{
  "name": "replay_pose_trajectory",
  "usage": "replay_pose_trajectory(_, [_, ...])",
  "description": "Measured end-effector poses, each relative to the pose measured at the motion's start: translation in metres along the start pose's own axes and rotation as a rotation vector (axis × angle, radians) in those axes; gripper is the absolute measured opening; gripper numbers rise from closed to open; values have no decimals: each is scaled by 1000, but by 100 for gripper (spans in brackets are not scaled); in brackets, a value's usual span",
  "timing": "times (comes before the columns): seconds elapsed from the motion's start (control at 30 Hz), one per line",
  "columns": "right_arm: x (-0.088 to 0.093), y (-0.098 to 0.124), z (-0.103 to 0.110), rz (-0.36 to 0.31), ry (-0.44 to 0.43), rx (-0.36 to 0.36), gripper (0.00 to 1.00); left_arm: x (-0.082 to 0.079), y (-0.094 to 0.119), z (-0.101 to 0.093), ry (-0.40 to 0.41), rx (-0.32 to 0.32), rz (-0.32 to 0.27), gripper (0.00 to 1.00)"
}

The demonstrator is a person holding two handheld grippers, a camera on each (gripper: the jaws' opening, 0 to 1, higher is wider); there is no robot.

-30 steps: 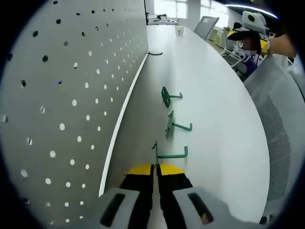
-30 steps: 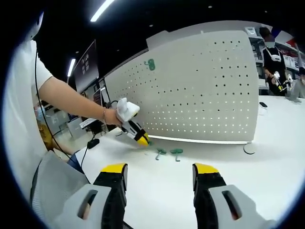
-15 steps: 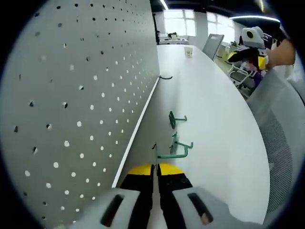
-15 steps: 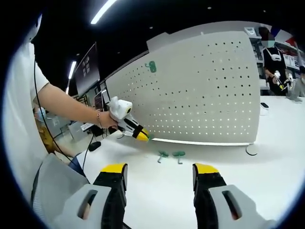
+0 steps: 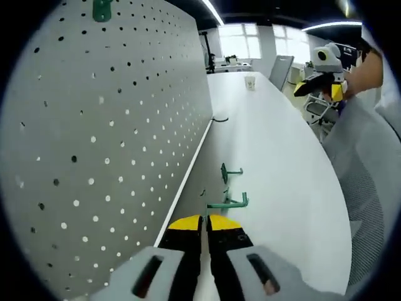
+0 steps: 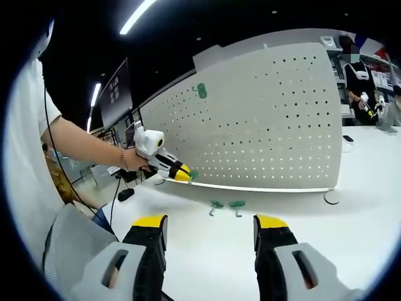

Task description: Insert the hook assembly into the mounting plate slot until the hook locks in place.

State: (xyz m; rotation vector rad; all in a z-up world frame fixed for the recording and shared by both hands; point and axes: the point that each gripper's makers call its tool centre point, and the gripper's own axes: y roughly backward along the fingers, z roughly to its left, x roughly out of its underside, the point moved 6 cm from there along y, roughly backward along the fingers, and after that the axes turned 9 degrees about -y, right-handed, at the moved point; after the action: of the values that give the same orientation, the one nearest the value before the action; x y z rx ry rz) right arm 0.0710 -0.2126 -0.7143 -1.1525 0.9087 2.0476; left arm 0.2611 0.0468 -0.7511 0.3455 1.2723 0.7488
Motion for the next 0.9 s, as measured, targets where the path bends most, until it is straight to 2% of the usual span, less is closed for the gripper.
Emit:
replay_pose_trajectory(0.33, [-2,0,1,-2,10,-2,54,-20,13,-7,20,-55,-91,3])
replay_pose_trajectory(0.6, [-4,-1,3,-7,15,-9,54,-28,22,-17,34,-93,-137,3])
replay_pose_trajectory(0.9, [-5,-4,3,-7,17,-20,54,-36,35,-28,84,-148,-204,3])
